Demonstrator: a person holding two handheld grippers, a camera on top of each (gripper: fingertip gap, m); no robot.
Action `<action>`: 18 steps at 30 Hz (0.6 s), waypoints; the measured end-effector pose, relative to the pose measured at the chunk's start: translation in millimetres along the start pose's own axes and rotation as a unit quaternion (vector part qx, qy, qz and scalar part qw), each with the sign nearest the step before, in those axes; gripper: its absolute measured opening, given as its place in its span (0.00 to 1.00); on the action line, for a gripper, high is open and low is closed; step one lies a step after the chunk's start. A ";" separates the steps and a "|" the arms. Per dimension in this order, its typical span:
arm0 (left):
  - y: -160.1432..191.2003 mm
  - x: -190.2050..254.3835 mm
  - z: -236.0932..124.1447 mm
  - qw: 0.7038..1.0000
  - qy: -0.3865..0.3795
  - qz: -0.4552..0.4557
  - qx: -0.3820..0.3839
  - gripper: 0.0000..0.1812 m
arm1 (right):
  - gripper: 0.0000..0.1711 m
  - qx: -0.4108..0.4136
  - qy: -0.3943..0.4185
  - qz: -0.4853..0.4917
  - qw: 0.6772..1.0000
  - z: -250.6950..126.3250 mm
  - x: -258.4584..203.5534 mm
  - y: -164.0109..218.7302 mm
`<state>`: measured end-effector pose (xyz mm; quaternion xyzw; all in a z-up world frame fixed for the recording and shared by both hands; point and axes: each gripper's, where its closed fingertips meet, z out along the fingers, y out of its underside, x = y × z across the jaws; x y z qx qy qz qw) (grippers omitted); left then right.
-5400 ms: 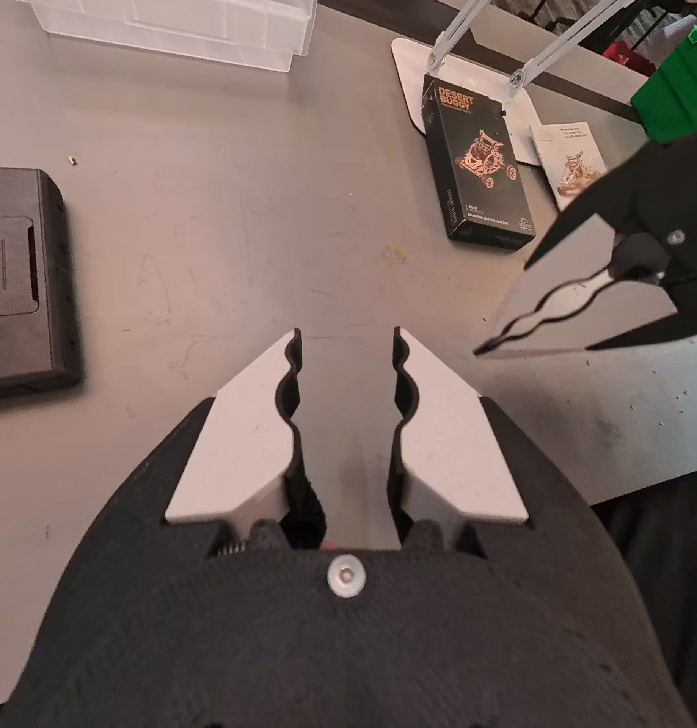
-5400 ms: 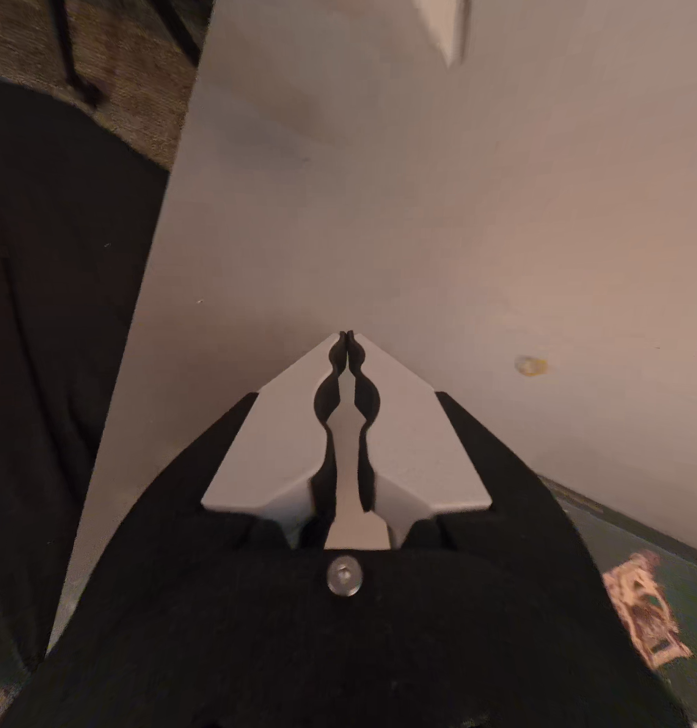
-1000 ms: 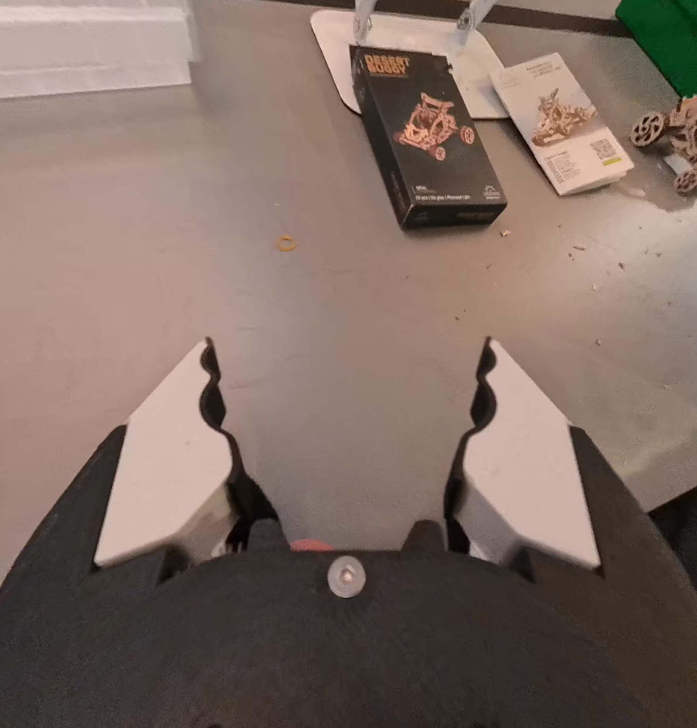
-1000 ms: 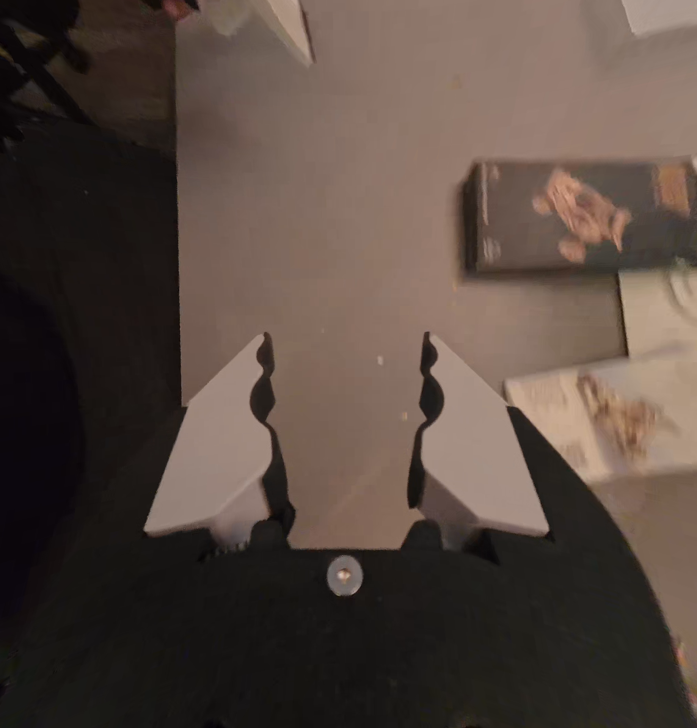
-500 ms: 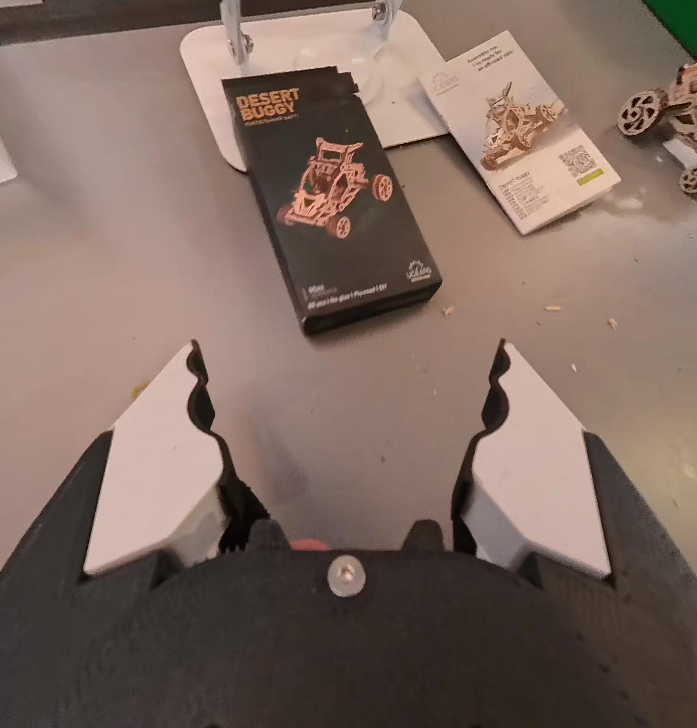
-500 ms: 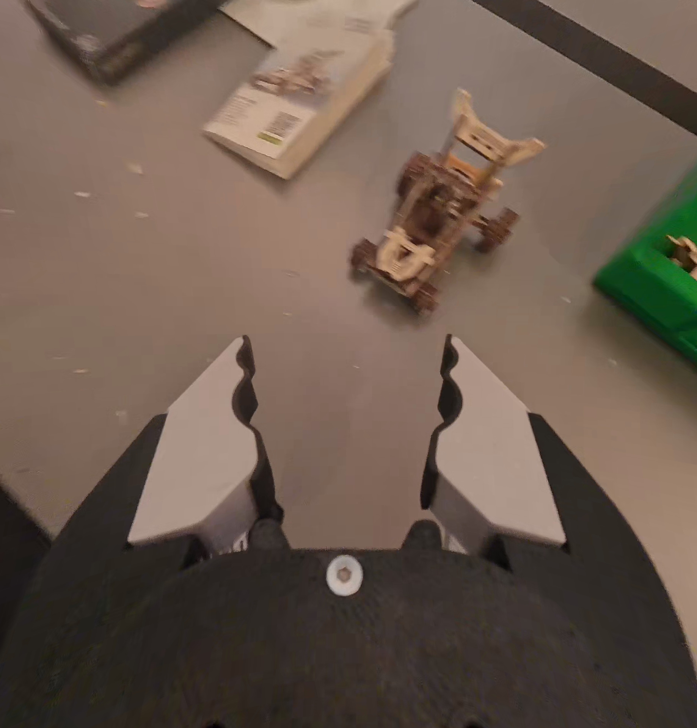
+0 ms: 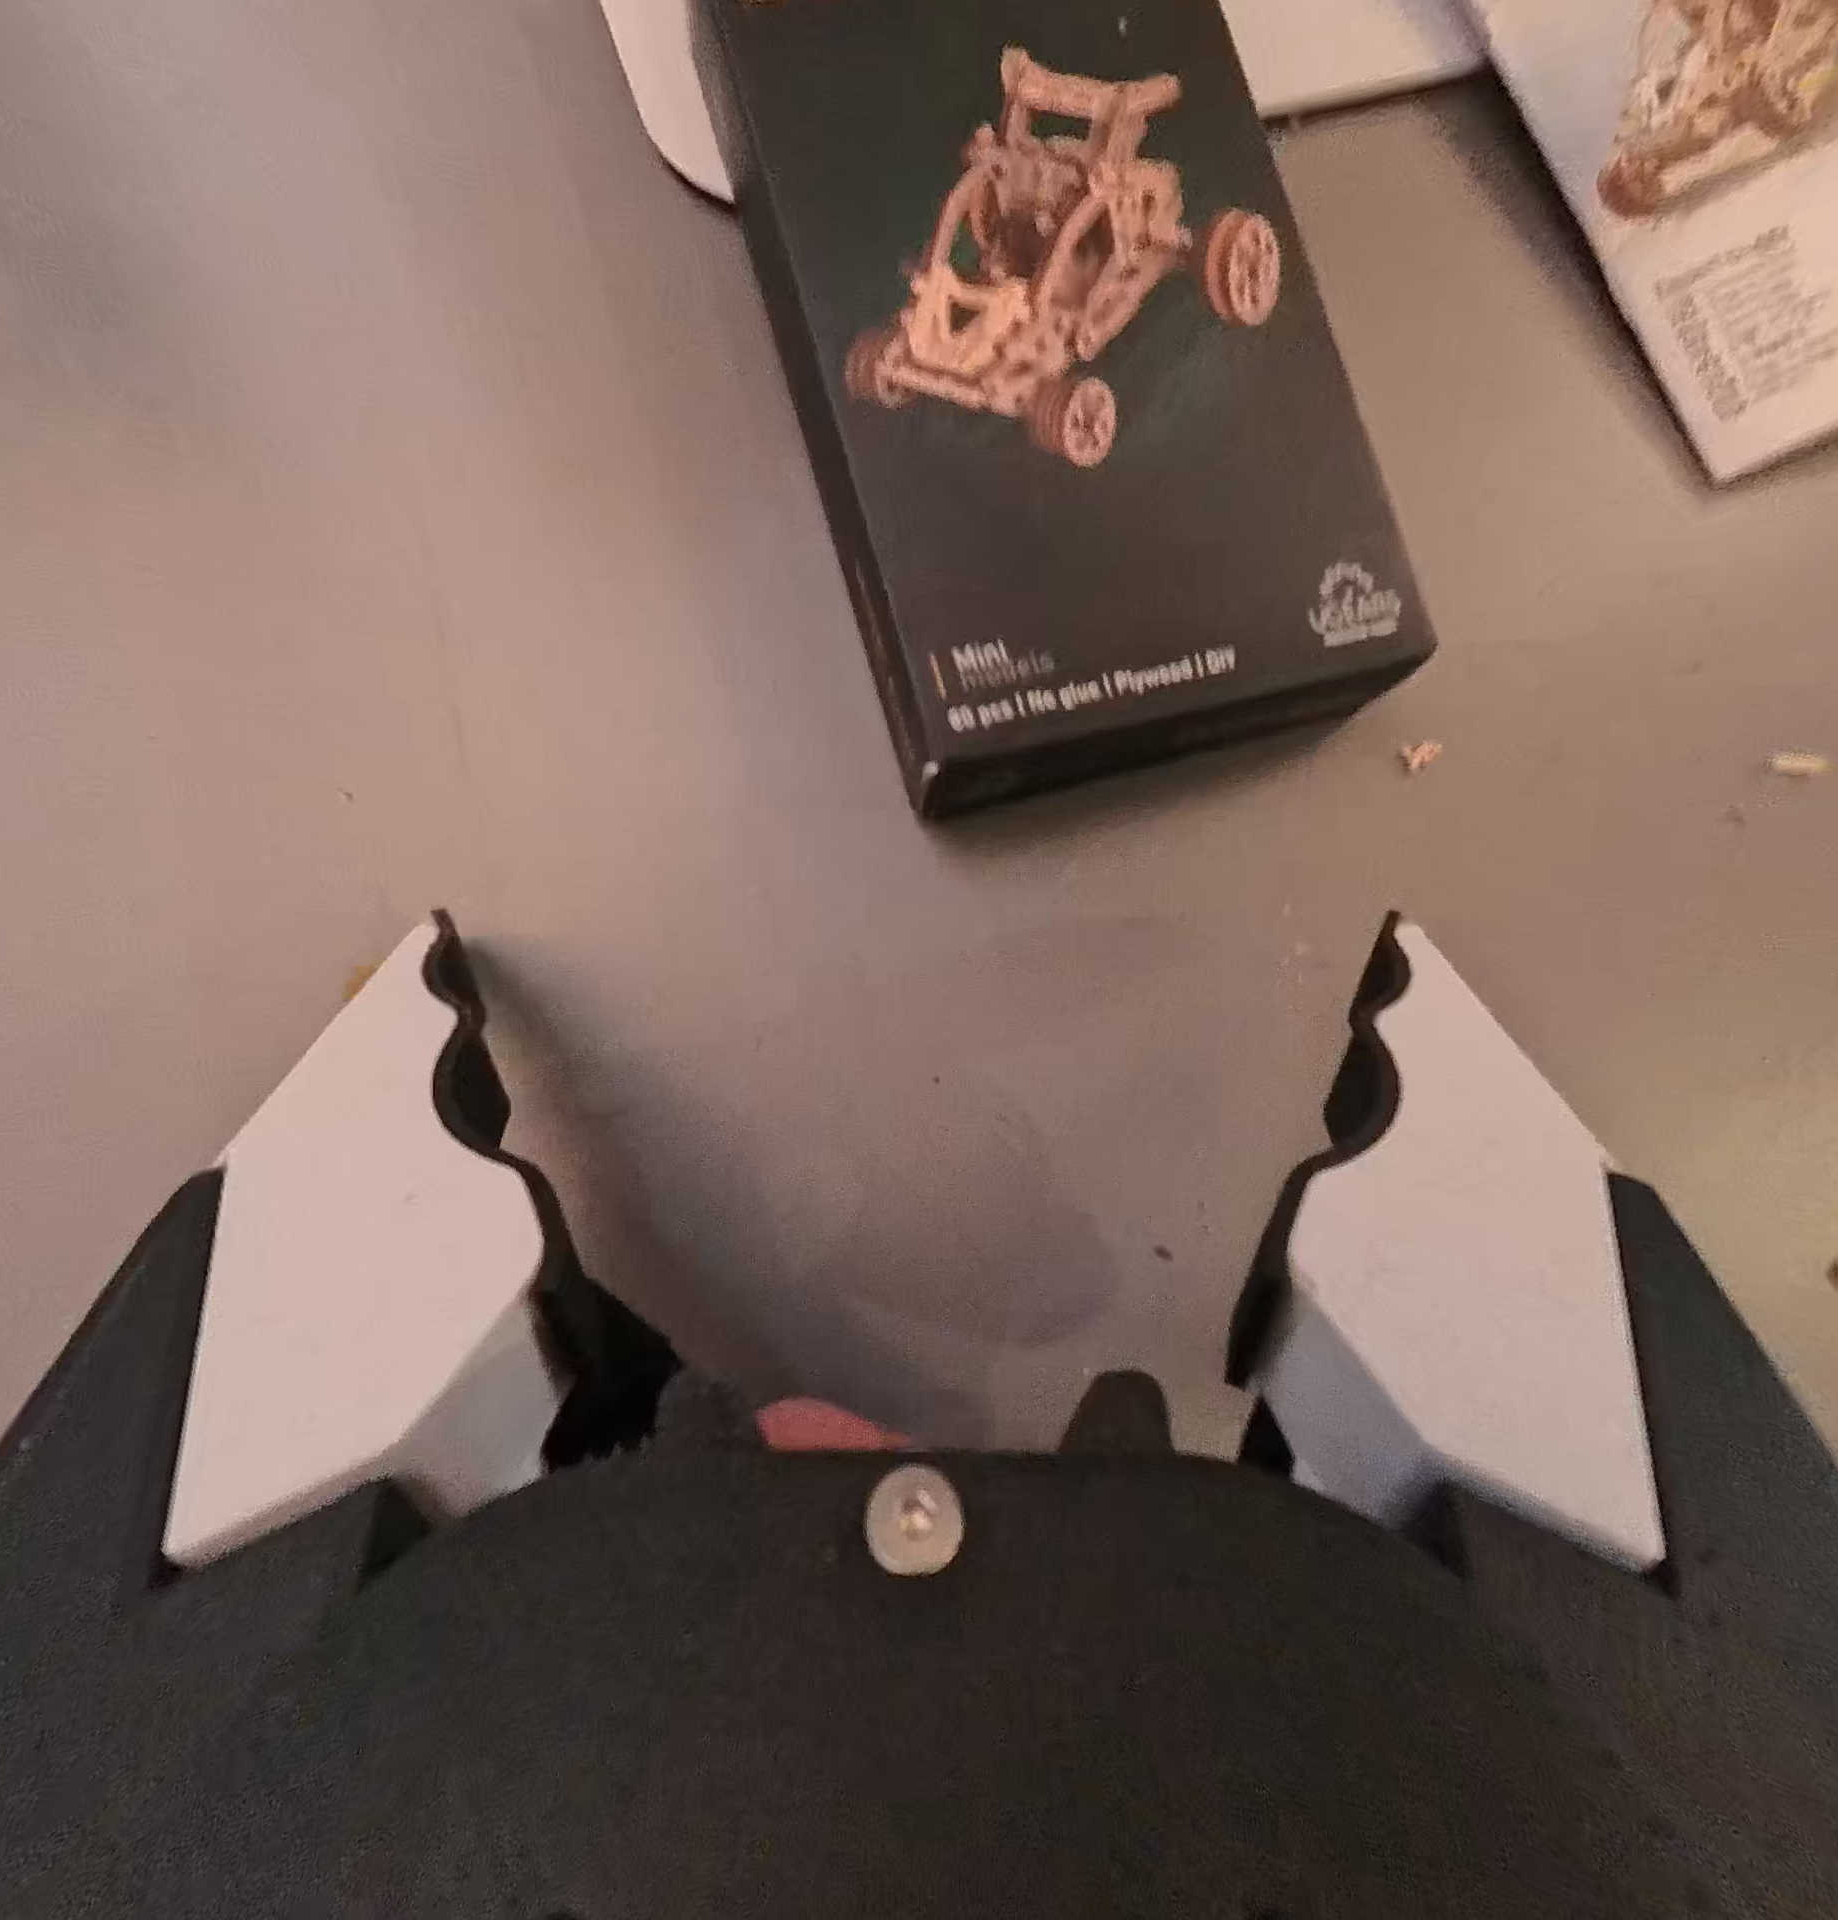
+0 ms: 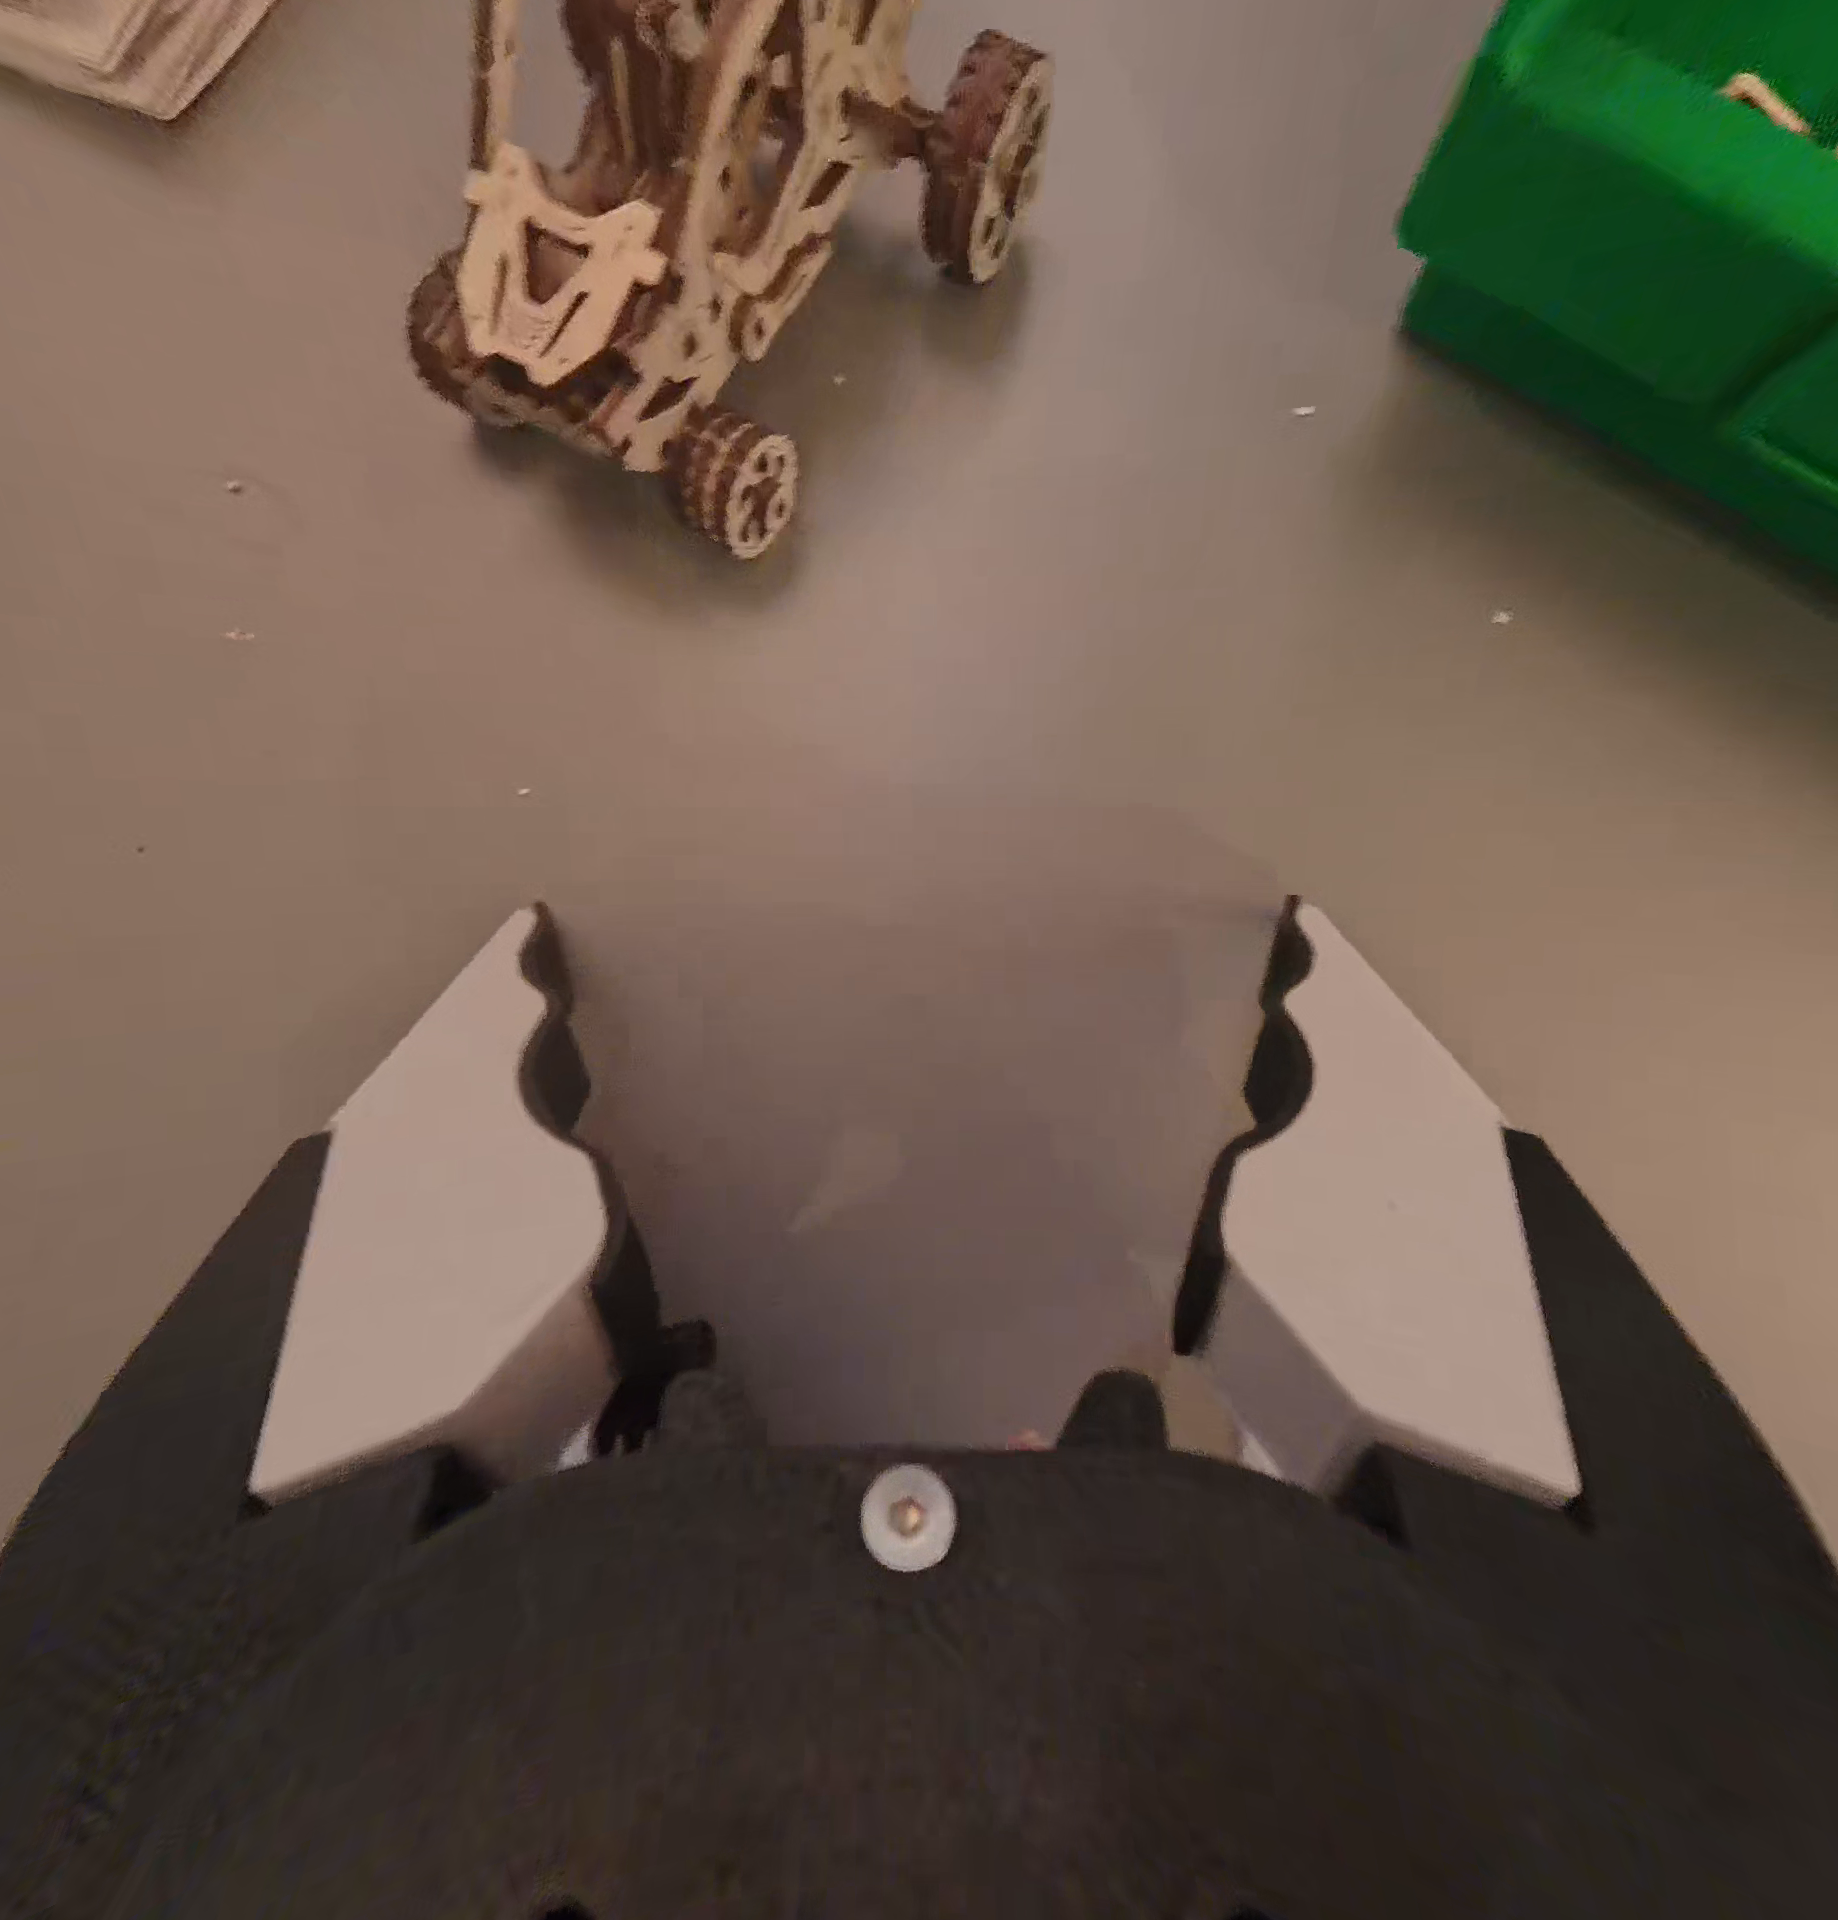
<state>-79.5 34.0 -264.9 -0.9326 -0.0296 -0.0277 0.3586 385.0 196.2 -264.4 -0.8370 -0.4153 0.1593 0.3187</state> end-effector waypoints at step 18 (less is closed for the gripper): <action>9.3 -11.5 -1.7 0.998 -0.056 -0.006 0.000 0.80 | 0.79 0.015 0.004 0.003 1.000 -1.6 -4.3 2.6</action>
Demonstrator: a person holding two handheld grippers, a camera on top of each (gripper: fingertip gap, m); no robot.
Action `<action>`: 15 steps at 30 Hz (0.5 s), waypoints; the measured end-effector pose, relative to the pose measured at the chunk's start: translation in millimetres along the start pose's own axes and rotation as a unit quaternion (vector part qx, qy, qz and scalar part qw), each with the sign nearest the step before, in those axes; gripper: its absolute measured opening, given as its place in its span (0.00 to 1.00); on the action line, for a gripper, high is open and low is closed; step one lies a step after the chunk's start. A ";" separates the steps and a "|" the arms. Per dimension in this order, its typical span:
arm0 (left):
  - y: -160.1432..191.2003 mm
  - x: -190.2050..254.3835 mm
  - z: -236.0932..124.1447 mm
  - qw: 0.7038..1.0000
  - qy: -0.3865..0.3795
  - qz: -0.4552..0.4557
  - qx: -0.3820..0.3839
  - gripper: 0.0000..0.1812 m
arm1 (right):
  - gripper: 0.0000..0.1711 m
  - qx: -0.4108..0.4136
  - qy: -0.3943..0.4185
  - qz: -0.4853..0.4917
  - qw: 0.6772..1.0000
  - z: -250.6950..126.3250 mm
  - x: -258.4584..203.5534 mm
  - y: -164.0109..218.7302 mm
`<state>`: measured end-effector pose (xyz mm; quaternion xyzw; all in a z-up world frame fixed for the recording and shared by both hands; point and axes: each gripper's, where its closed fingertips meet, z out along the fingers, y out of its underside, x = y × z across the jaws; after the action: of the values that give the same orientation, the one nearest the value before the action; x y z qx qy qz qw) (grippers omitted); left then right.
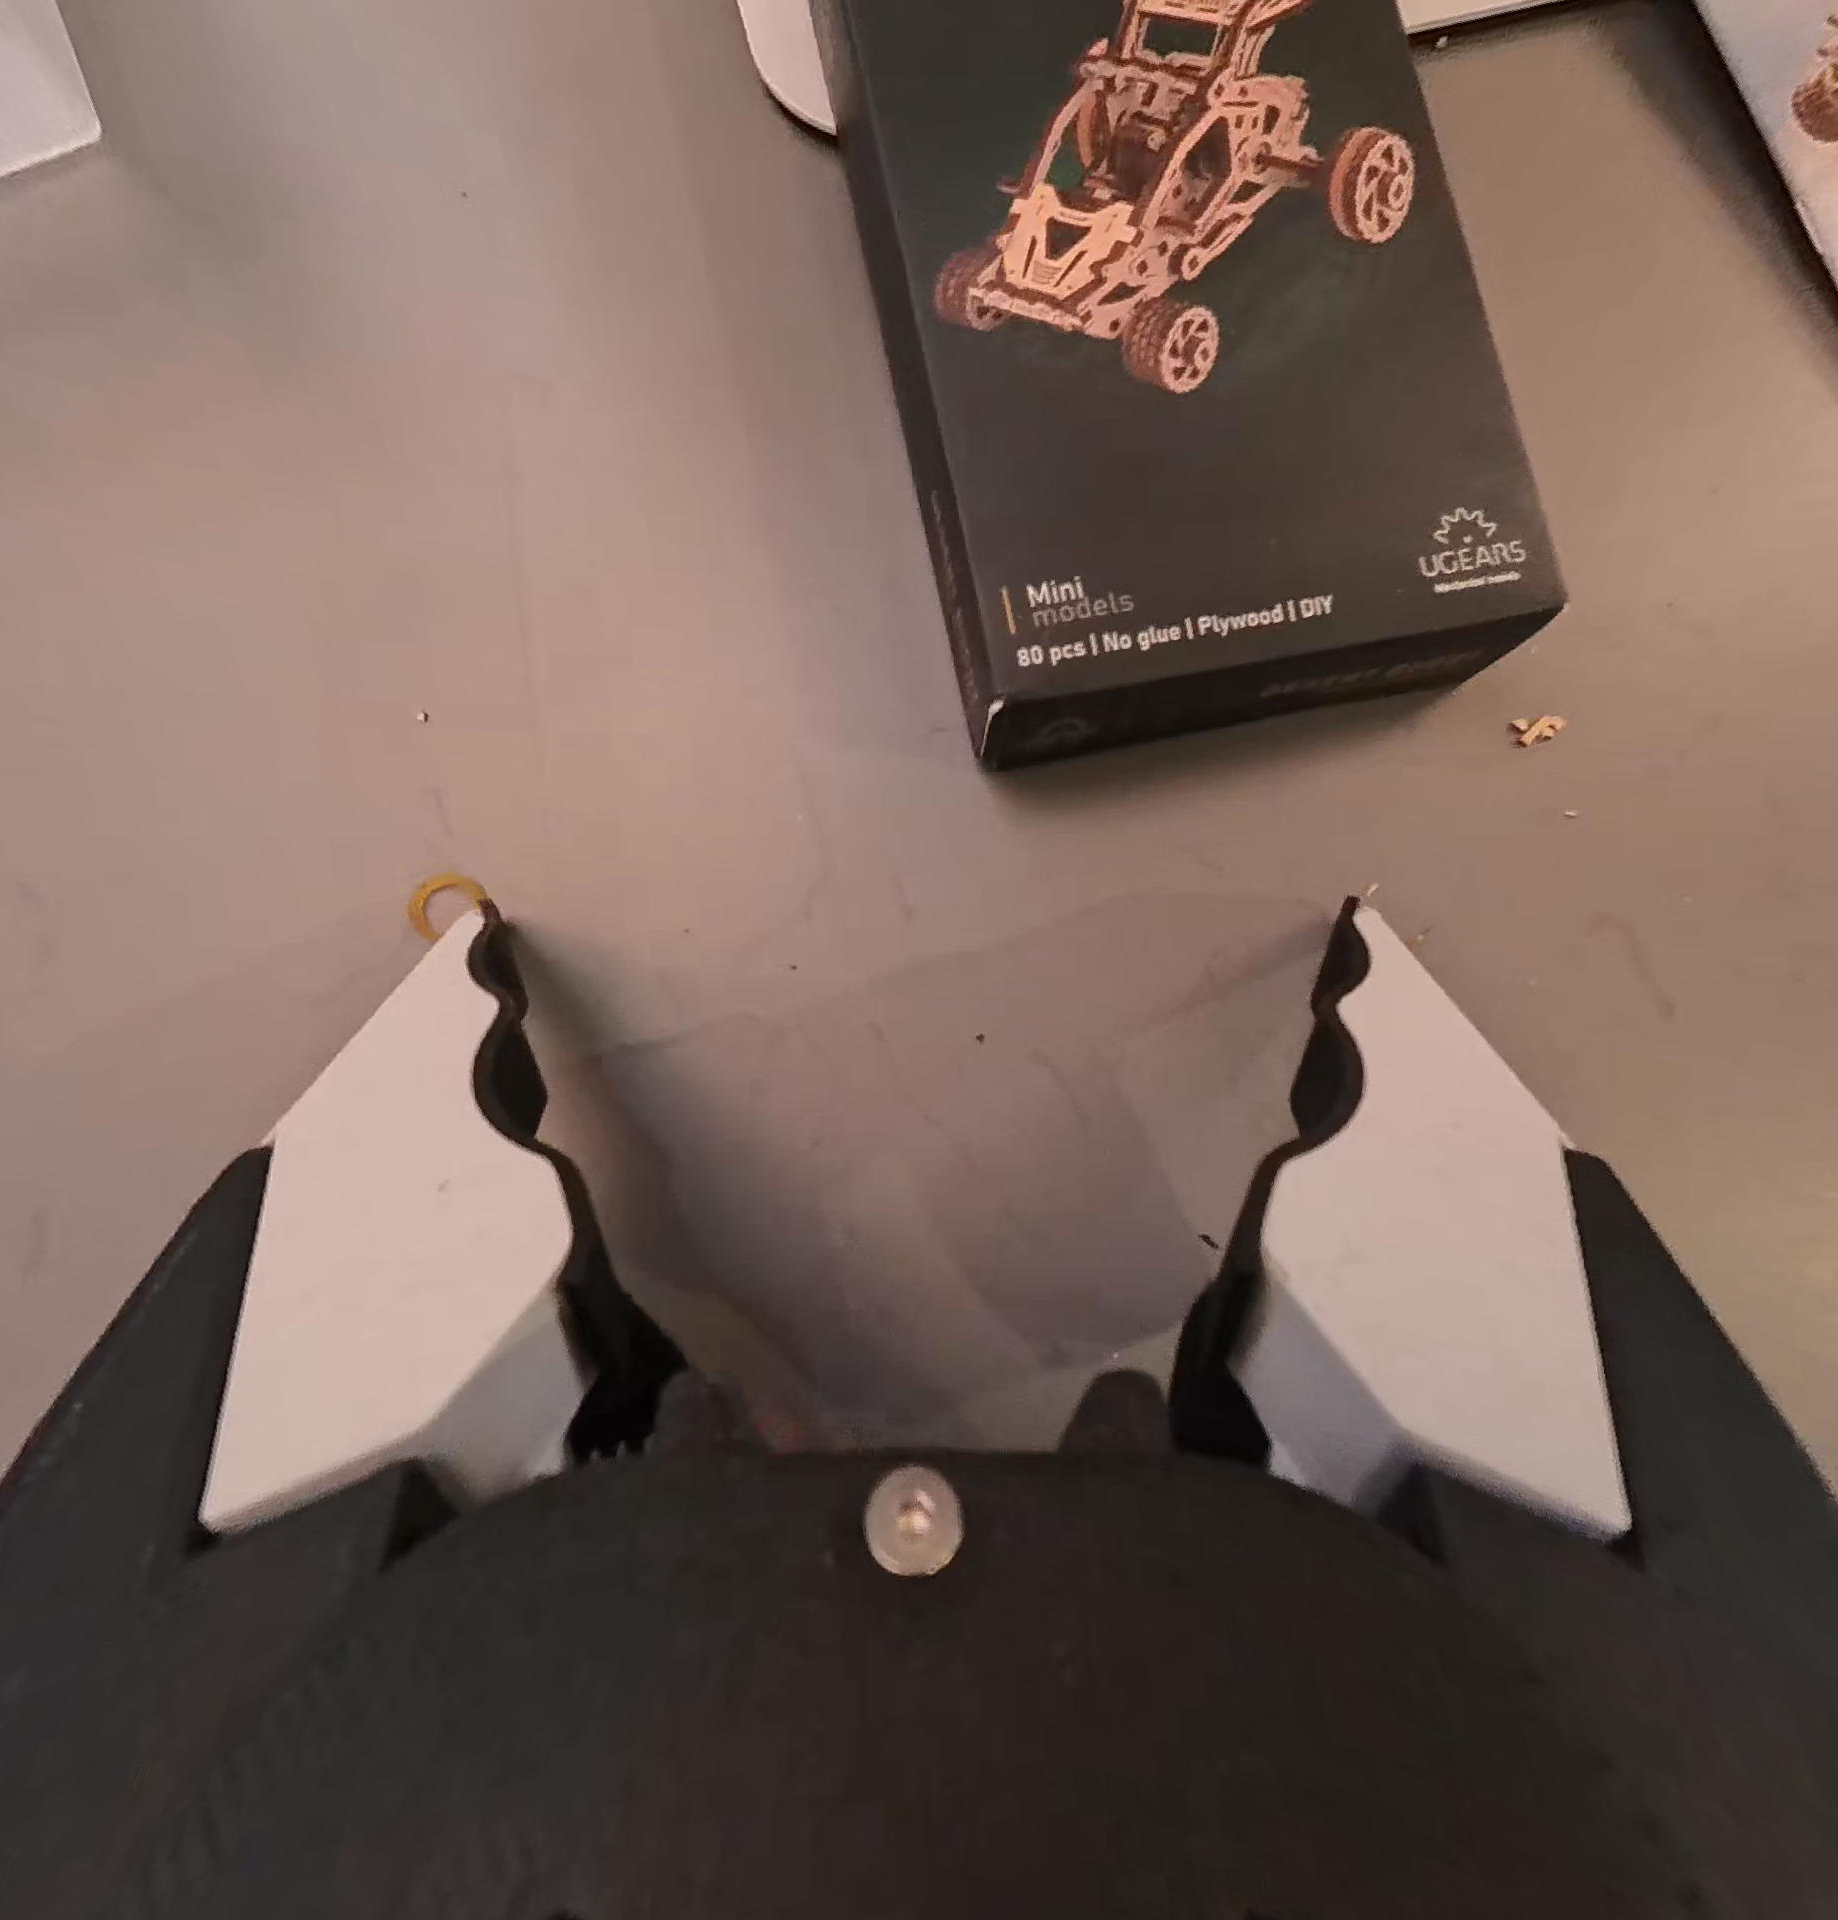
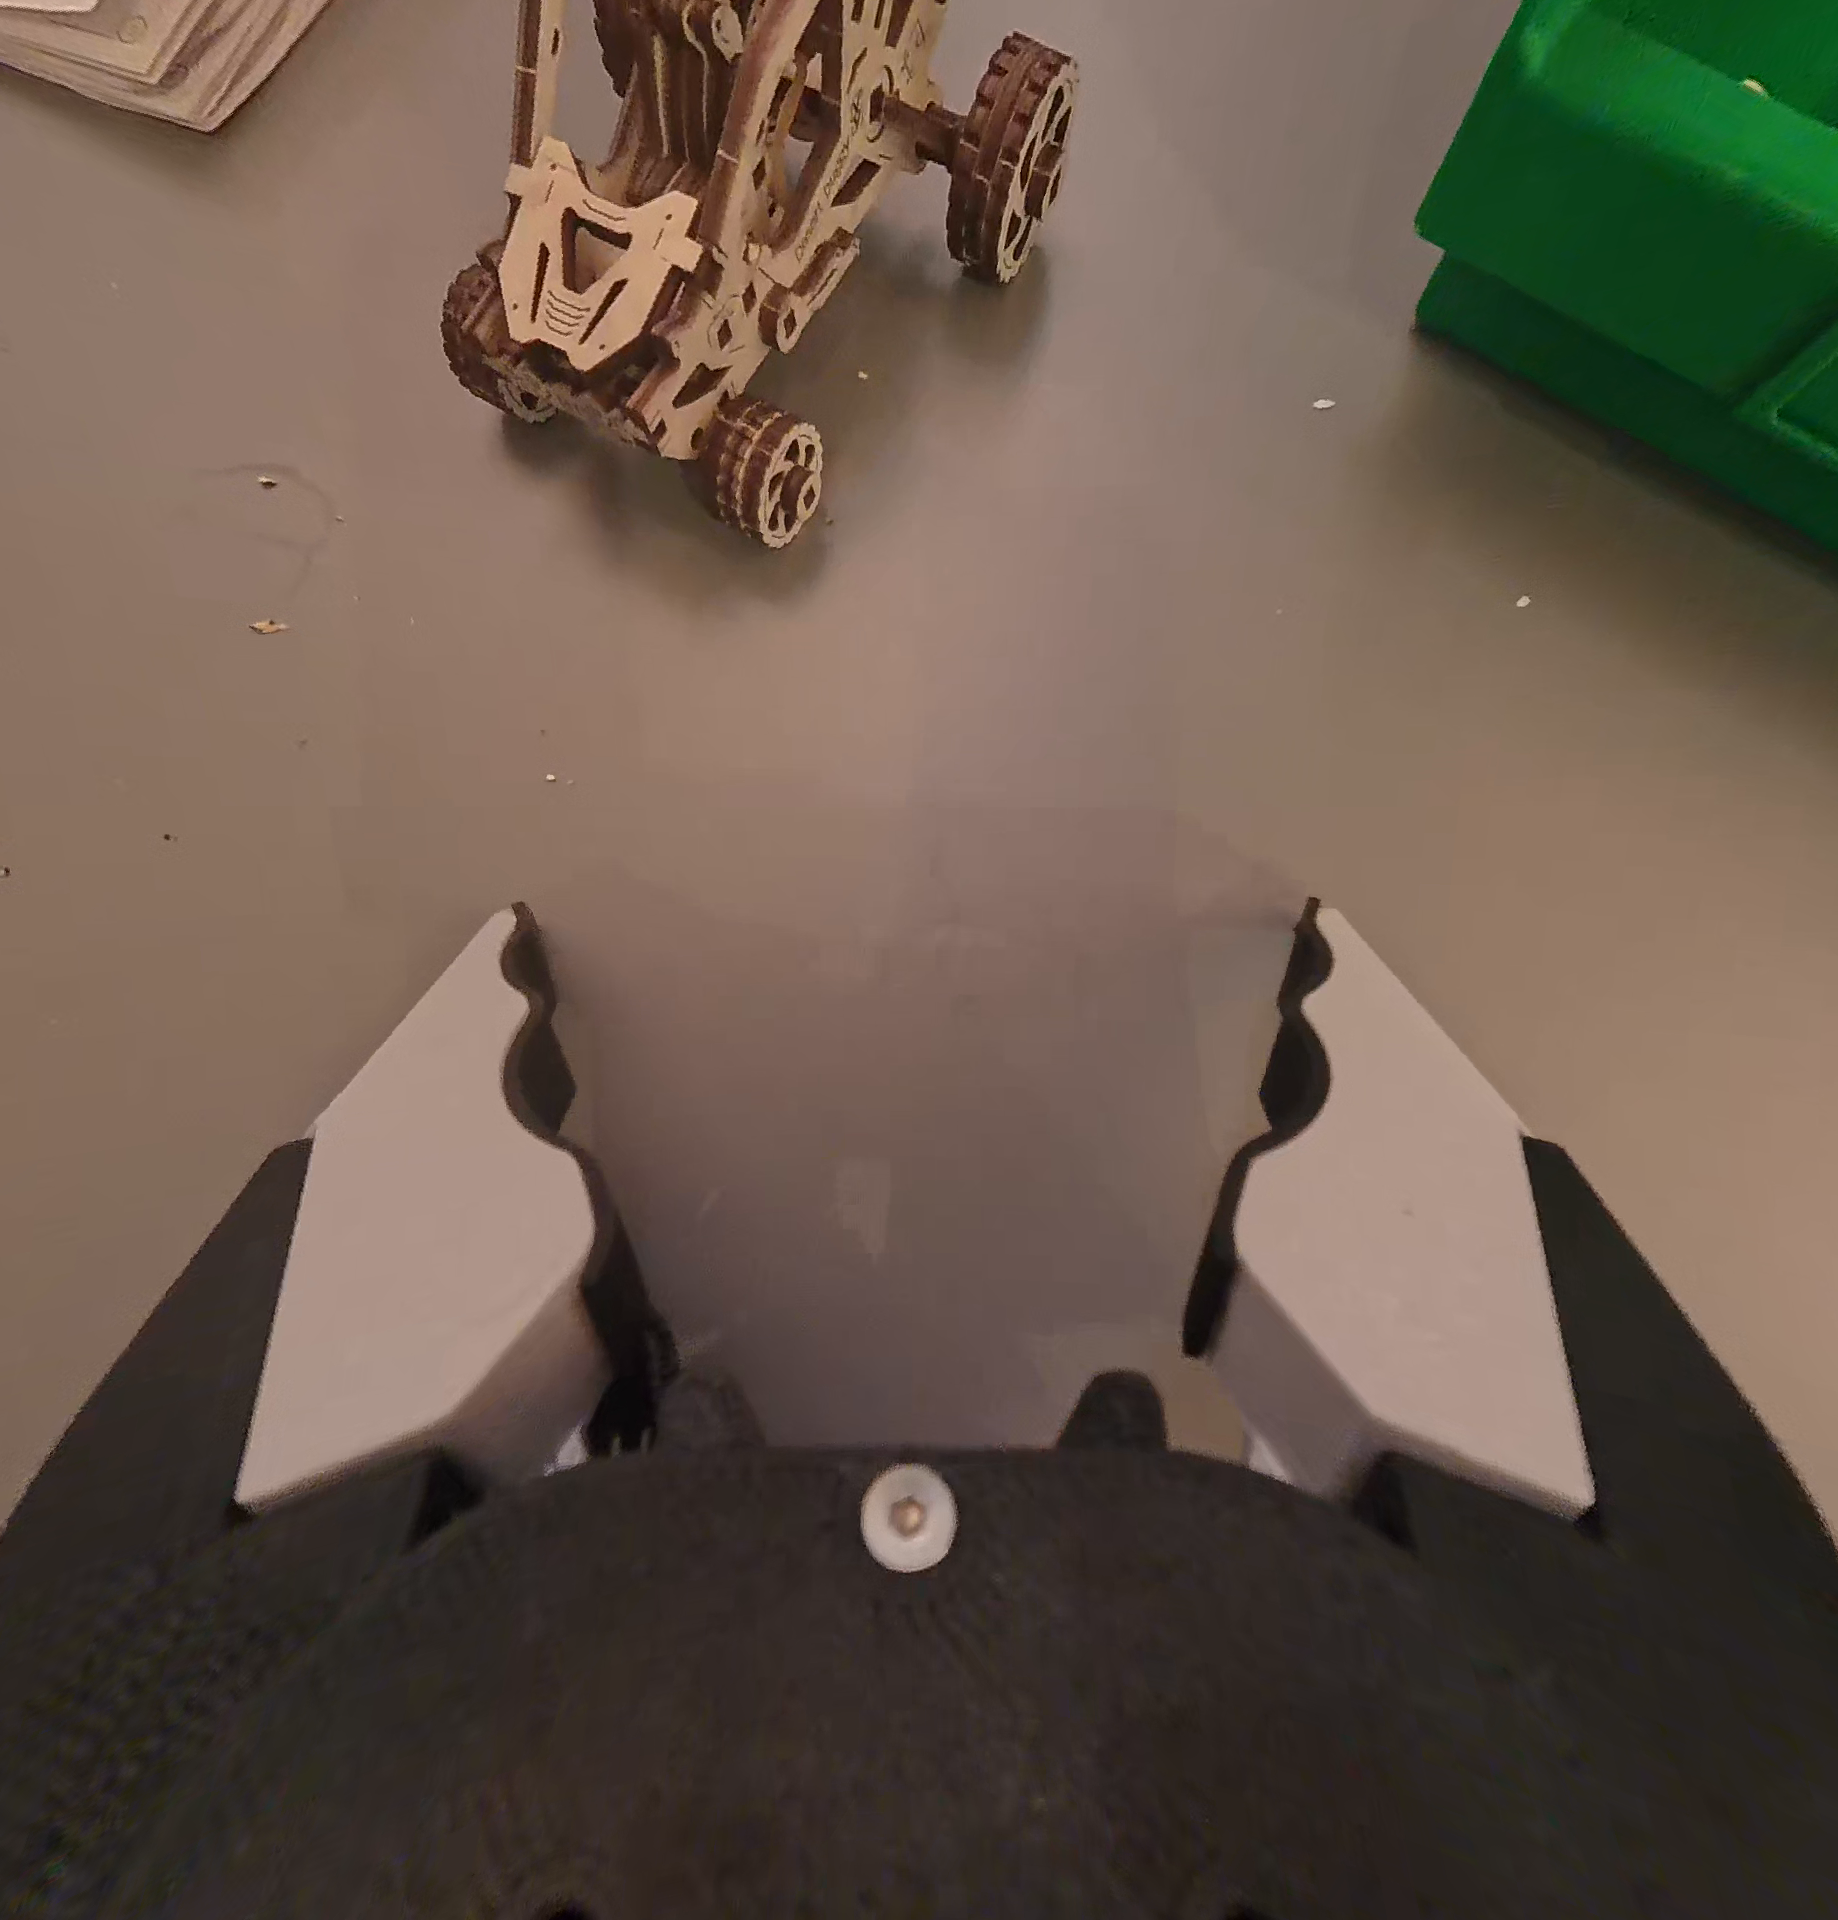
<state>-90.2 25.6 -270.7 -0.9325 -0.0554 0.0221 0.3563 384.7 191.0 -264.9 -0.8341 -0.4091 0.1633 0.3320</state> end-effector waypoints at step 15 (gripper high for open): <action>0.4 0.1 -0.4 1.000 0.002 0.002 0.000 0.81 | 0.90 -0.013 -0.023 -0.024 0.999 2.1 -10.5 3.6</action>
<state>-90.0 25.1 -270.6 -0.9327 -0.0532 0.0213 0.3561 379.2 181.9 -268.9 -0.8244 -0.4384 0.1688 0.3158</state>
